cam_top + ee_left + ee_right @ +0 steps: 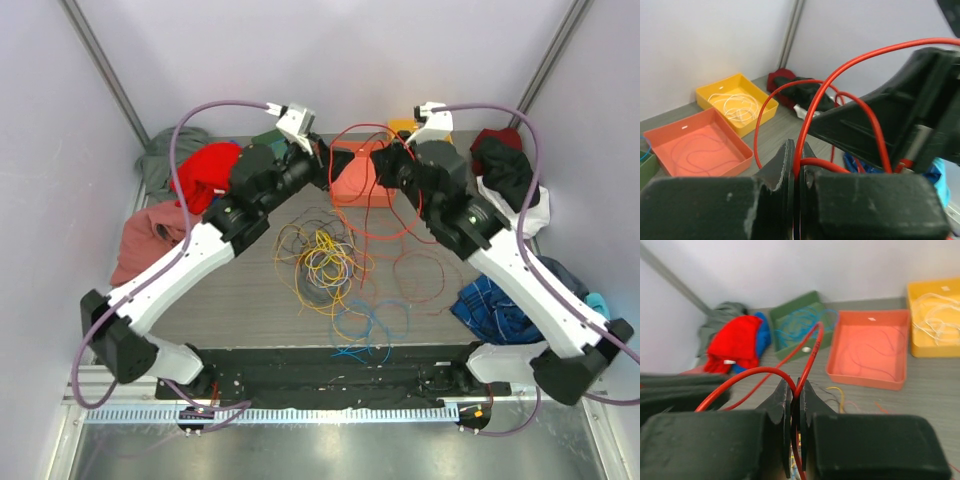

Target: Untangle the cables

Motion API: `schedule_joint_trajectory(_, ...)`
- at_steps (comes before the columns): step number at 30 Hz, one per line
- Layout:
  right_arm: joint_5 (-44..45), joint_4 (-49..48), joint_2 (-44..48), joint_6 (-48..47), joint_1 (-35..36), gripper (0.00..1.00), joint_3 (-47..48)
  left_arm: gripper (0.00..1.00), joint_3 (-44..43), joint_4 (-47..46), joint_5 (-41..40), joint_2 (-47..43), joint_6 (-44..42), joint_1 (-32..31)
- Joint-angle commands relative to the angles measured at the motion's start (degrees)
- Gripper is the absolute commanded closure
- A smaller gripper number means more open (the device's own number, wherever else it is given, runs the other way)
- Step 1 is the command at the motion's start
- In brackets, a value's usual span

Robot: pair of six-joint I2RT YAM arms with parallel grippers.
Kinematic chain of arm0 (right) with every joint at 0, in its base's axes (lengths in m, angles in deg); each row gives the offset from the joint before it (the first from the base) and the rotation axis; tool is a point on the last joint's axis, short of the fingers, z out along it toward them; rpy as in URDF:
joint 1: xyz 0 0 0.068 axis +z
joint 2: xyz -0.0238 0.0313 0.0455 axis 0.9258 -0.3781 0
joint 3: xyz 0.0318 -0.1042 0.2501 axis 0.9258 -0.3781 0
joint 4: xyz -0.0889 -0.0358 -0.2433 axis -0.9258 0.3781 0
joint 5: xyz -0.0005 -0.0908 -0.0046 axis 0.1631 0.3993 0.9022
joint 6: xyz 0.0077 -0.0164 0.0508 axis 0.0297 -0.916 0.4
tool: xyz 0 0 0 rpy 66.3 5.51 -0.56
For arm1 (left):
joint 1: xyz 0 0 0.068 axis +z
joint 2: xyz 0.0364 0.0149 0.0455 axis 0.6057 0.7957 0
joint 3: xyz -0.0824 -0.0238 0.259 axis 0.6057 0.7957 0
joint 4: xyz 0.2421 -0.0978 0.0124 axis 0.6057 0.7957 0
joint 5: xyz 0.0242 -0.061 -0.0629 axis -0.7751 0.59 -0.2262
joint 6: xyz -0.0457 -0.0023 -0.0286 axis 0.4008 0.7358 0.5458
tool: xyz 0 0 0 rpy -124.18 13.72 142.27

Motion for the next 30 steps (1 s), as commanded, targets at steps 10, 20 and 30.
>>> schedule_joint_trajectory(10, -8.83, -17.43, -21.05, 4.80, -15.70, 0.99, 8.09, 1.00, -9.67, -16.17, -1.62, 21.27, 3.24, 8.49)
schedule_joint_trajectory(20, -18.14, -37.38, -35.82, 8.14, -20.37, 0.99, 13.70, 1.00, -18.98, -31.73, 2.51, 36.92, 8.51, 14.03)
schedule_joint_trajectory(30, -28.69, -62.51, -49.35, 20.60, -23.00, 0.99, 19.51, 1.00, -24.44, -34.90, 2.87, 44.13, 9.48, 15.70)
